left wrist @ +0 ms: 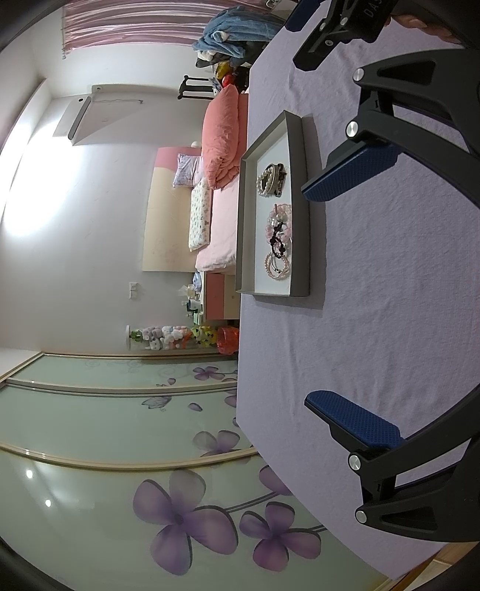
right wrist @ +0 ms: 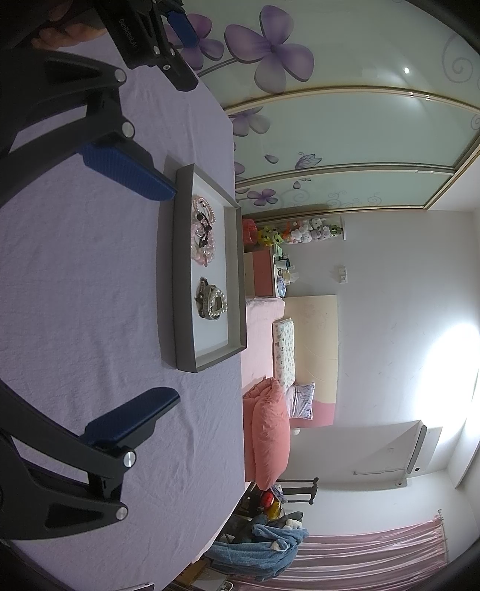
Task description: Organize jewelry
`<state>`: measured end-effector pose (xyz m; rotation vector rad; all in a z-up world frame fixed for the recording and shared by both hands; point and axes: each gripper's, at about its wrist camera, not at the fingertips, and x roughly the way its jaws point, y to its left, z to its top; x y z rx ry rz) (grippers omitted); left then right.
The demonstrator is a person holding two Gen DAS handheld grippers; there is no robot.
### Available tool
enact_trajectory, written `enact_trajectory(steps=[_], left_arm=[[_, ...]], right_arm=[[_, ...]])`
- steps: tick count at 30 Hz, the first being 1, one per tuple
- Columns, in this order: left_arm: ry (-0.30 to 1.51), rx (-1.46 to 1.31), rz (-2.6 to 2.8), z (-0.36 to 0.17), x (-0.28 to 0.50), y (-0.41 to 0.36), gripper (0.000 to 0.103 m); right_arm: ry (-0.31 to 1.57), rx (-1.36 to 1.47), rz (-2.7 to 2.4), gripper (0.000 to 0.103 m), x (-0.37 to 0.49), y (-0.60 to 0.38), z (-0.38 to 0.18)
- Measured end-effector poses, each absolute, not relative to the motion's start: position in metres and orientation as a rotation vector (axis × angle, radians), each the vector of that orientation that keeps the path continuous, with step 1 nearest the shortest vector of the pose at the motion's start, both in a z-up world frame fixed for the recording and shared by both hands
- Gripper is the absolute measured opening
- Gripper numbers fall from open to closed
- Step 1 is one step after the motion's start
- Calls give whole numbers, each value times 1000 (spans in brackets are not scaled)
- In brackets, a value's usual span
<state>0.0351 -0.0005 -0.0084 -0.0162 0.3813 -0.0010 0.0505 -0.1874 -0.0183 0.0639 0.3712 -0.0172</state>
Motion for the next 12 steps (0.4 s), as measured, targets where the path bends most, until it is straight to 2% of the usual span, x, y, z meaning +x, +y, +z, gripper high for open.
enact_trajectory(steps=[12], left_arm=[[384, -16, -5, -7, 35, 0, 101]], right_arm=[[372, 64, -17, 99, 50, -187, -18]])
